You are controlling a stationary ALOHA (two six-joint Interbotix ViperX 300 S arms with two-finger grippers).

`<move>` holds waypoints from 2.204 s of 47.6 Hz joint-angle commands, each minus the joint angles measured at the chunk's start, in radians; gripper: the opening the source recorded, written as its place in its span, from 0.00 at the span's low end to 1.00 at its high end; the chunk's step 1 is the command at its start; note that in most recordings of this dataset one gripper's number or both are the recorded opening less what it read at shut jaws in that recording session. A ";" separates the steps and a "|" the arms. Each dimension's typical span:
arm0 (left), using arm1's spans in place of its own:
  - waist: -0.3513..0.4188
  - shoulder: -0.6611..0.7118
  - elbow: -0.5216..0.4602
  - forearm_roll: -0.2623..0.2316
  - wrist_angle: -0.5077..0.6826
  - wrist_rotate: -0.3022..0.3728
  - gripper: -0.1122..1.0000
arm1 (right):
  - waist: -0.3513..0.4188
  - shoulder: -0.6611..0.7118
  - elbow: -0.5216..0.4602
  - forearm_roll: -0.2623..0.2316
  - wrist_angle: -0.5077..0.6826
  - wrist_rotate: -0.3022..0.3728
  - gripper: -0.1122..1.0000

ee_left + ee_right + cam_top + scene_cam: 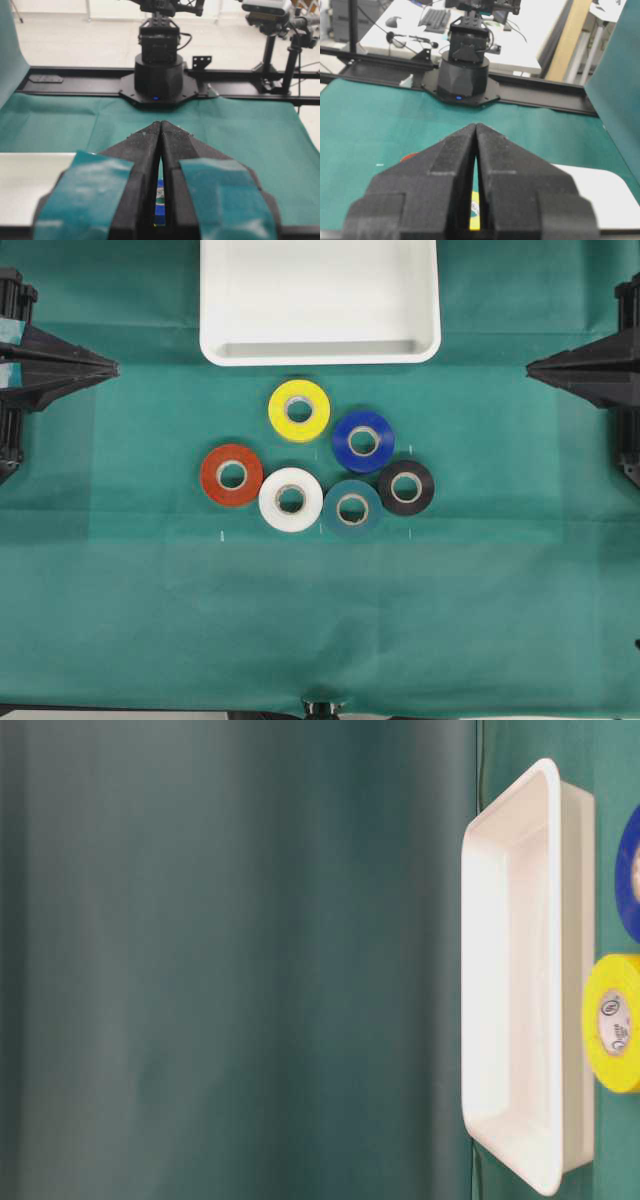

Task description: Pick up the tape from a random location and place it into the white case.

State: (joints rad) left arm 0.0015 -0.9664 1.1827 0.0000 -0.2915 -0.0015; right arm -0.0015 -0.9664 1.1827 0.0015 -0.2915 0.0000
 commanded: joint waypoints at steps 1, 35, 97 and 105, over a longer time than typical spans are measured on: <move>-0.003 0.014 -0.046 -0.006 0.048 0.000 0.12 | 0.000 0.012 -0.032 -0.002 0.000 0.002 0.12; 0.012 0.015 -0.060 -0.006 0.107 0.008 0.12 | -0.012 0.031 -0.069 -0.002 0.124 0.003 0.12; -0.089 0.014 -0.060 -0.009 0.106 -0.005 0.98 | -0.012 0.028 -0.074 -0.003 0.149 0.002 0.12; -0.146 0.015 -0.060 -0.008 0.106 -0.005 0.98 | -0.012 0.028 -0.074 -0.005 0.153 0.002 0.12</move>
State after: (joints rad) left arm -0.1227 -0.9587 1.1459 -0.0077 -0.1795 -0.0046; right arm -0.0123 -0.9419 1.1336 0.0000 -0.1350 0.0015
